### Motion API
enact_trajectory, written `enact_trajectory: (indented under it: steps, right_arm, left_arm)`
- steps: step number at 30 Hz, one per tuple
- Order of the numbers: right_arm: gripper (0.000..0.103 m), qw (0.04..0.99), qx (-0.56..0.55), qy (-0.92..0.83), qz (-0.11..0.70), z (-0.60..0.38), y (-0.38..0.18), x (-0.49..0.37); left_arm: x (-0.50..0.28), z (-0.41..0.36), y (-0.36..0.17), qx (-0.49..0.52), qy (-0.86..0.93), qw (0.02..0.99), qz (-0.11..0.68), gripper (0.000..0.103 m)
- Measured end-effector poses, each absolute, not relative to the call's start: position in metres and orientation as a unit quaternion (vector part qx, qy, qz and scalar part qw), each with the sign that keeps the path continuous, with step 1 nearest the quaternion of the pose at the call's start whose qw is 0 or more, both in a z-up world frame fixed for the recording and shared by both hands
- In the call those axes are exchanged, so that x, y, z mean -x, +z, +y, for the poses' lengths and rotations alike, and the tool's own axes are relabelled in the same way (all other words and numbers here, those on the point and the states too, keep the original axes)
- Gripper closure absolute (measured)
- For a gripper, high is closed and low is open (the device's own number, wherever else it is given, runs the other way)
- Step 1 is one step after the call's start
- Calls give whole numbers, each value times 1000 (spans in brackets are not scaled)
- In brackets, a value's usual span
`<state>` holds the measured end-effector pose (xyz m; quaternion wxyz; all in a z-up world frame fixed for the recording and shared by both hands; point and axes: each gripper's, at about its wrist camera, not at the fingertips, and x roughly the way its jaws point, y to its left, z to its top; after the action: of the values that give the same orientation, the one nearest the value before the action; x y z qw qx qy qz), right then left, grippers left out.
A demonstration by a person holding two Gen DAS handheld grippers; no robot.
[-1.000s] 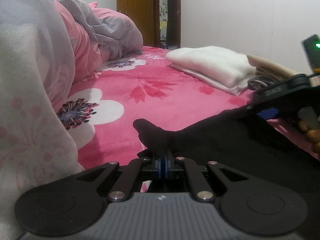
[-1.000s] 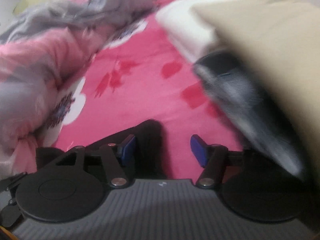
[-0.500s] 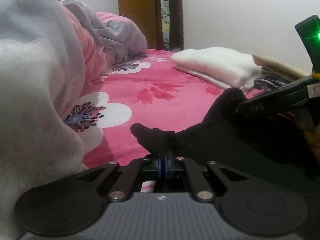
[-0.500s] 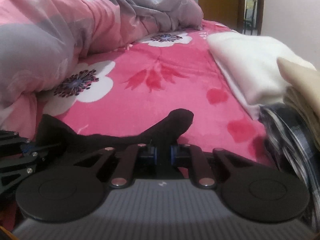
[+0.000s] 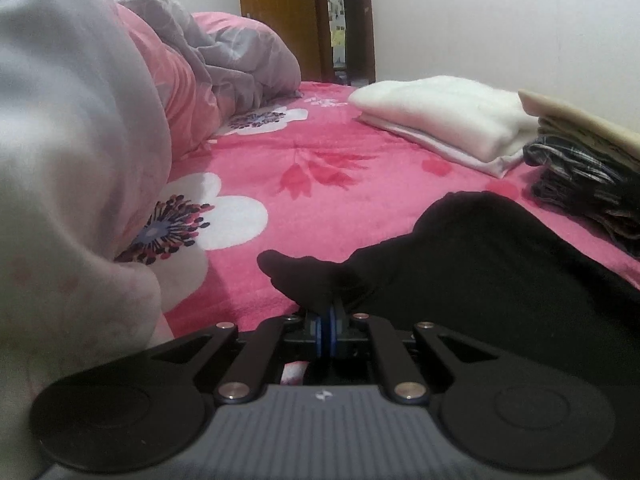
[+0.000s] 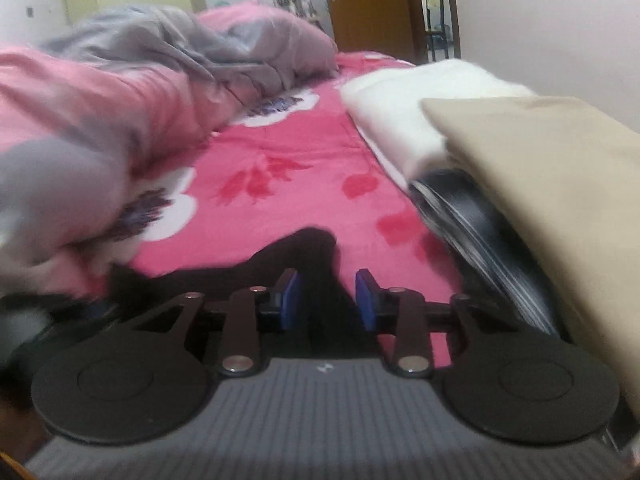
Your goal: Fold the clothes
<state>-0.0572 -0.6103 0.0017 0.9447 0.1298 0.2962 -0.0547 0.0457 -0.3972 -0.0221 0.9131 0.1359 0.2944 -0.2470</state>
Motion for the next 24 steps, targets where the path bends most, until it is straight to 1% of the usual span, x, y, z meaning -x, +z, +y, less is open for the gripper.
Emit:
enact_trajectory:
  steps: [1, 3, 6, 8, 10, 14, 18, 24]
  right_arm:
    - [62, 945, -129, -48, 296, -606, 5, 77]
    - [58, 943, -133, -40, 301, -593, 4, 113]
    - [57, 927, -211, -45, 306, -586, -7, 165]
    - [57, 911, -282, -47, 296, -589, -20, 193]
    - [57, 901, -326, -57, 281, -589, -31, 213]
    - [57, 878, -391, -87, 263, -595, -52, 229]
    - [57, 857, -442, -86, 250, -602, -63, 227]
    - [57, 841, -476, -84, 244, -609, -67, 218]
  left_arm:
    - [-46, -398, -21, -136, -246, 913, 296, 98]
    - [-50, -397, -18, -131, -246, 911, 304, 97]
    - [-60, -393, -18, -107, -246, 905, 331, 95]
    - [-62, -390, -17, -95, -246, 904, 338, 95]
    - [-65, -388, -17, -80, -247, 901, 347, 95]
    - [-76, -378, -17, -38, -260, 892, 369, 95]
    - [-85, -367, -18, 5, -270, 882, 386, 94]
    - [-81, -367, -23, 6, -272, 886, 377, 94]
